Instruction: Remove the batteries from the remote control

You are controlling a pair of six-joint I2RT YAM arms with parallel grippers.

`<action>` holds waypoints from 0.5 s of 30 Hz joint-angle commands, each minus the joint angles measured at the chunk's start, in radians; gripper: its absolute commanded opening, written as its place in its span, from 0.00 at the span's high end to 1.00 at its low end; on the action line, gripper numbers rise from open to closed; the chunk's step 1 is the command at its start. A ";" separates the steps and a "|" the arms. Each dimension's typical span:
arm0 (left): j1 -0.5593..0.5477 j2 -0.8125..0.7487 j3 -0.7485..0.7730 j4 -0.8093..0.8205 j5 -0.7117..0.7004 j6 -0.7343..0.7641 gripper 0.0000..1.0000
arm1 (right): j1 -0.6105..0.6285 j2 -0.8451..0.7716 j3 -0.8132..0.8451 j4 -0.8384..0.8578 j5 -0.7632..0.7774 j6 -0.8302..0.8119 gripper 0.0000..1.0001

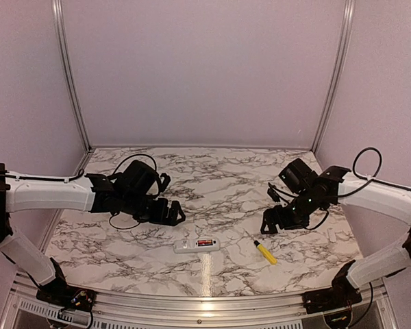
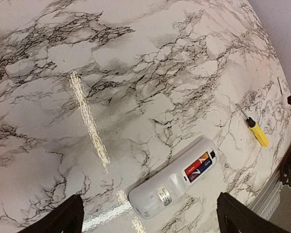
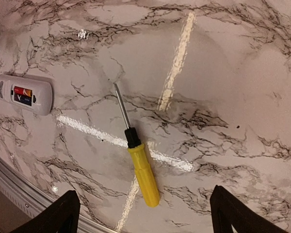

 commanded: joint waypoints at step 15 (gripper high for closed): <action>0.014 -0.047 0.064 -0.073 -0.044 0.058 0.03 | 0.109 0.101 -0.110 0.079 0.024 0.001 0.28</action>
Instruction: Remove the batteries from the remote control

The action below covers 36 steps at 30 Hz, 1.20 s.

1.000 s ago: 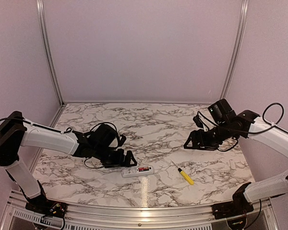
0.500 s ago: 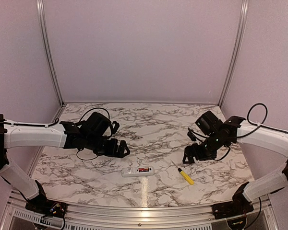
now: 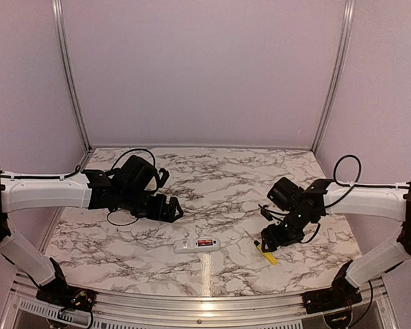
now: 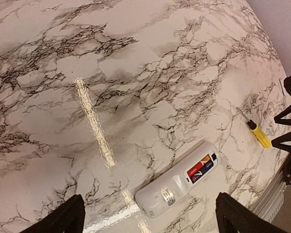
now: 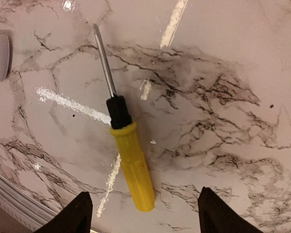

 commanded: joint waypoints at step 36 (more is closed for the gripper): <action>0.004 -0.057 0.020 -0.040 0.009 0.012 0.06 | 0.205 0.194 -0.063 0.170 0.064 0.084 0.71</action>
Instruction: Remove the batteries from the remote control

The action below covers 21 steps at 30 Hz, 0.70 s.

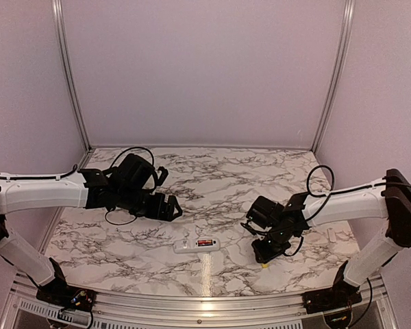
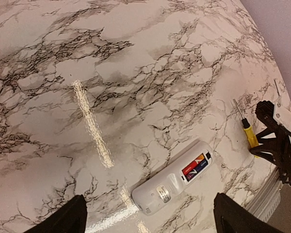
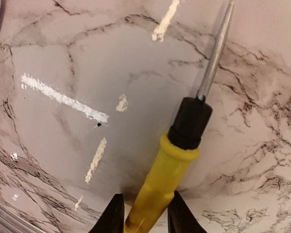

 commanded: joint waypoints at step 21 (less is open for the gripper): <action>0.005 -0.063 0.114 0.029 0.420 0.006 0.10 | 0.012 -0.217 0.080 0.110 -0.208 -0.080 1.00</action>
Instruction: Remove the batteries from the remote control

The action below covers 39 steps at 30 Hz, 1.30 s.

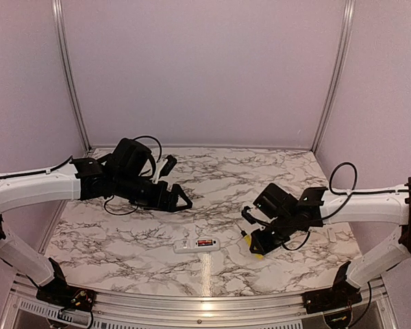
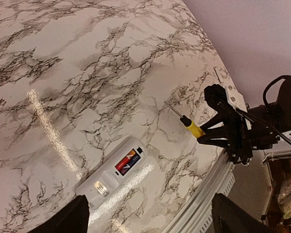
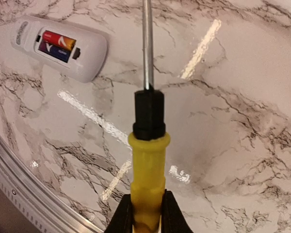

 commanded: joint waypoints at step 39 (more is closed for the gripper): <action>-0.075 0.147 0.059 0.342 0.392 -0.186 0.65 | 0.010 -0.152 0.182 0.151 -0.570 -0.084 1.00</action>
